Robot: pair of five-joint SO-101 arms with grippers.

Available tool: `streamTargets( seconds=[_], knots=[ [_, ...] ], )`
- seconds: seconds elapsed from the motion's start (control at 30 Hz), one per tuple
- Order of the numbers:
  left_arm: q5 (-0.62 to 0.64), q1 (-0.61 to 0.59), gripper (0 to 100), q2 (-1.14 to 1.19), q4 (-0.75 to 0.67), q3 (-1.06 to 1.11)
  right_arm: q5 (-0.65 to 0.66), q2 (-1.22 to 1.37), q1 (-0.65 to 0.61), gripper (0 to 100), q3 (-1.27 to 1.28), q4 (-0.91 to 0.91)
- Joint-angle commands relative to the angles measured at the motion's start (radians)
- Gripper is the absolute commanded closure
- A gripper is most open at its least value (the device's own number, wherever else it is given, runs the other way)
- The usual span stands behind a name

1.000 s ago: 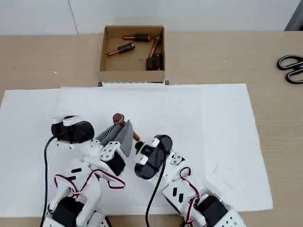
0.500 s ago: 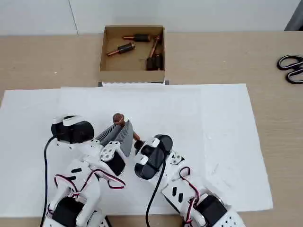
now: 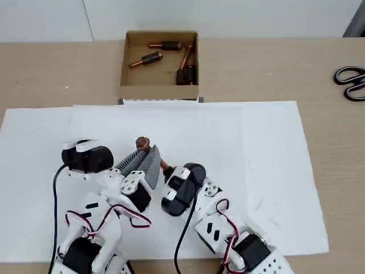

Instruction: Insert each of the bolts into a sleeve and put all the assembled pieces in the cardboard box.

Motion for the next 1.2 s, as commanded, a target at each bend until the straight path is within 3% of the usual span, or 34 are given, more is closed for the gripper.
streamTargets(
  seconds=[0.0, 1.17],
  knots=[
    [0.006, 0.003, 100, -0.008, -0.026, -0.005, 0.014, -0.007, 0.024, 99.5, -0.014, -0.027],
    [0.026, 0.061, 100, -0.005, -0.015, 0.047, 0.014, -0.008, -0.028, 99.5, -0.044, -0.051]
  ],
)
